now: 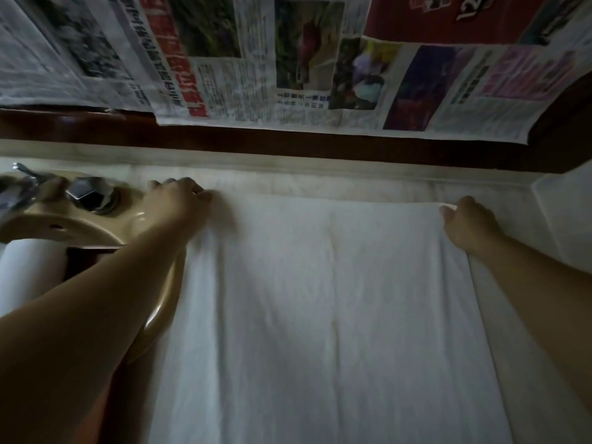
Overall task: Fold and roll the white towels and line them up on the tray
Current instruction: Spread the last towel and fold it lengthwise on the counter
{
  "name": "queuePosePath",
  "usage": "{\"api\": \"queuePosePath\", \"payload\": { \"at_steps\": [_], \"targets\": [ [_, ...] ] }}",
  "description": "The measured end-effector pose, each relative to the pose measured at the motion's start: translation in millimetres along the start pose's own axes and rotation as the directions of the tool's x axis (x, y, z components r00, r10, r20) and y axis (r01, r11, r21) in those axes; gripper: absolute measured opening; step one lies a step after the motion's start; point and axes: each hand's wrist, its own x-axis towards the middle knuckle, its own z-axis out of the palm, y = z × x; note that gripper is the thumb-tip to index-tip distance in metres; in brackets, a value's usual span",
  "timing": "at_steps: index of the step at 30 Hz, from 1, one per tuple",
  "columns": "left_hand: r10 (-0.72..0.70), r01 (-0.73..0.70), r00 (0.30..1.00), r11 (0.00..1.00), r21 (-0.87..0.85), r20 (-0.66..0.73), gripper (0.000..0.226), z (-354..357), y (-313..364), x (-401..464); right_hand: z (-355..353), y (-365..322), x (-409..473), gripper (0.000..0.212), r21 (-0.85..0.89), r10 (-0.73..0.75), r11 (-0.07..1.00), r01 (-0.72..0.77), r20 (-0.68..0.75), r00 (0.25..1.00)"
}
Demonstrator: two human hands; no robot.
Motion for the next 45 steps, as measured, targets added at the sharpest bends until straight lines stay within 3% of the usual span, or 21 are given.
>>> {"api": "queuePosePath", "payload": {
  "at_steps": [3,7,13,15,17,20,22,26,28,29,31,34,35,36,38,39,42,45],
  "targets": [
    [-0.088,0.088,0.996,0.99,-0.108,0.0,0.033,9,1,26,-3,-2,29,0.074,0.098,0.092,0.991,-0.094,0.033,0.995],
    [-0.159,0.158,0.987,0.979,-0.13,0.002,0.049,12,4,48,-4,-4,46,0.077,0.182,0.165,0.968,-0.175,0.068,0.984],
    [-0.284,0.253,0.953,0.938,-0.236,-0.108,0.051,9,30,18,-14,15,43,0.085,0.233,0.079,0.966,-0.116,0.162,0.984],
    [-0.314,0.253,0.941,0.902,-0.351,-0.129,0.046,10,55,-24,-16,21,35,0.078,0.282,0.009,0.958,-0.057,0.17,0.985],
    [-0.246,0.178,0.963,0.887,-0.425,-0.11,0.036,18,87,-85,-18,22,25,0.056,0.332,-0.075,0.943,0.014,0.173,0.982],
    [-0.043,0.07,0.997,0.858,-0.508,0.065,0.027,36,138,-191,-18,19,10,0.035,0.365,-0.121,0.929,0.059,0.149,0.981],
    [0.087,0.058,0.965,0.848,-0.527,0.246,0.032,49,176,-254,-14,22,1,0.034,0.326,-0.093,0.944,0.056,0.1,0.991],
    [0.294,0.006,0.747,0.894,-0.449,0.596,0.037,57,256,-333,-5,31,-18,0.029,0.252,-0.08,0.965,0.072,0.023,0.997],
    [0.313,-0.053,0.664,0.926,-0.374,0.68,0.05,65,288,-351,-5,32,-26,0.029,0.283,-0.095,0.956,0.078,0.05,0.994],
    [0.305,-0.097,0.656,0.941,-0.324,0.69,0.059,70,300,-356,-5,33,-30,0.029,0.296,-0.101,0.952,0.08,0.057,0.993],
    [0.278,-0.153,0.687,0.959,-0.24,0.671,0.084,73,318,-364,-8,33,-33,0.029,0.33,-0.097,0.941,0.077,0.045,0.994],
    [0.212,-0.108,0.737,0.974,-0.197,0.642,0.137,70,338,-376,-16,31,-34,0.026,0.423,-0.074,0.903,0.074,-0.016,0.997],
    [0.186,-0.091,0.739,0.98,-0.178,0.647,0.135,69,342,-380,-19,31,-34,0.024,0.453,-0.073,0.888,0.081,-0.034,0.997],
    [0.16,-0.077,0.744,0.985,-0.154,0.649,0.119,70,345,-385,-21,31,-35,0.021,0.487,-0.073,0.869,0.089,-0.051,0.996],
    [0.133,-0.085,0.771,0.991,-0.106,0.622,0.064,75,348,-388,-27,30,-38,0.016,0.553,-0.06,0.829,0.088,-0.067,0.996],
    [0.133,-0.088,0.781,0.991,-0.104,0.61,0.048,76,349,-389,-30,30,-41,0.017,0.572,-0.048,0.816,0.081,-0.072,0.996],
    [0.15,-0.049,0.772,0.983,-0.178,0.618,0.028,78,350,-390,-36,32,-44,0.025,0.591,-0.018,0.804,0.064,-0.083,0.996],
    [0.165,0.09,0.774,0.927,-0.364,0.612,0.012,78,345,-389,-42,35,-45,0.028,0.586,0.006,0.808,0.06,-0.109,0.994]
  ]
}}
